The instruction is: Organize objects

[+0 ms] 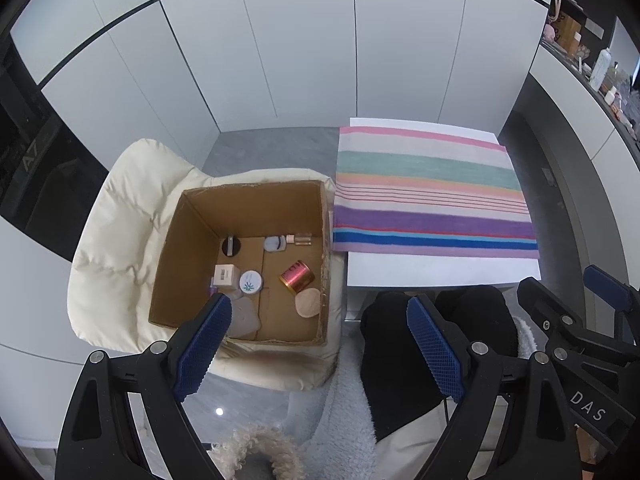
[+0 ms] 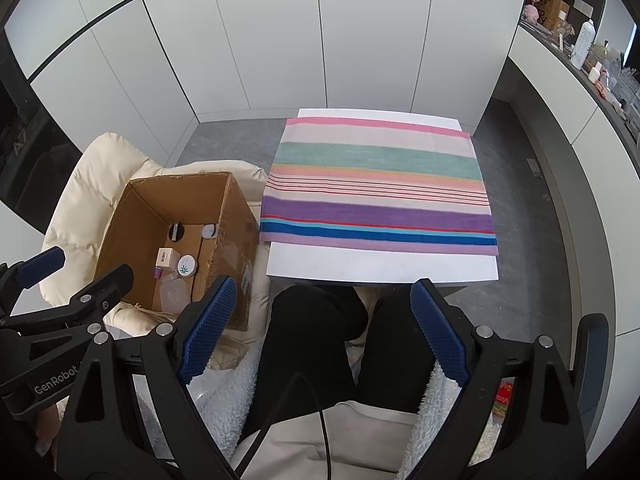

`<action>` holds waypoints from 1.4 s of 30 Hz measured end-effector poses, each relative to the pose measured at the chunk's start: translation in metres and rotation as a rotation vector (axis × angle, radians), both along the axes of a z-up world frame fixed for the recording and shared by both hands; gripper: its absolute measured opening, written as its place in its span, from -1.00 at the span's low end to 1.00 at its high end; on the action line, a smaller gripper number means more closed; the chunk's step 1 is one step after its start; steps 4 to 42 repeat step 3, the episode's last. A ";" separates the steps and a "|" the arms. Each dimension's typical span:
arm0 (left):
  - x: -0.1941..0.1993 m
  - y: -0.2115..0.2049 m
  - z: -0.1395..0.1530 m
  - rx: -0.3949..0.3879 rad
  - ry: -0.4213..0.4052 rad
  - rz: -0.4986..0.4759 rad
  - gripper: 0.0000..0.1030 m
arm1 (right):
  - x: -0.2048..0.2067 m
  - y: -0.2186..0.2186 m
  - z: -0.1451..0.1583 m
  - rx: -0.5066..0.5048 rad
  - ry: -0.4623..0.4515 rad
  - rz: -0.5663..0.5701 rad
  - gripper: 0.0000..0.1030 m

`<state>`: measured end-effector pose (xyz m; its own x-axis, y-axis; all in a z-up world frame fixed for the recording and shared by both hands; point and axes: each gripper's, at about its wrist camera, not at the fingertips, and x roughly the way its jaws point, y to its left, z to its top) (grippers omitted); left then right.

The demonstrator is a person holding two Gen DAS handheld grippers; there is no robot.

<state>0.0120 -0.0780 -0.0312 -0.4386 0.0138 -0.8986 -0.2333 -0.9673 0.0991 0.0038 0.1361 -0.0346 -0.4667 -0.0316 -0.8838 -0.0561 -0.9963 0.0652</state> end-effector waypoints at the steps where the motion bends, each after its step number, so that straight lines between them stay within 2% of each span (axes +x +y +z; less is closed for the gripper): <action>1: 0.000 0.000 0.000 0.000 0.000 -0.001 0.76 | -0.001 0.000 0.000 0.002 -0.001 0.002 0.78; 42: 0.000 -0.001 0.000 0.002 -0.003 -0.001 0.76 | -0.001 0.000 0.000 0.003 -0.001 0.001 0.78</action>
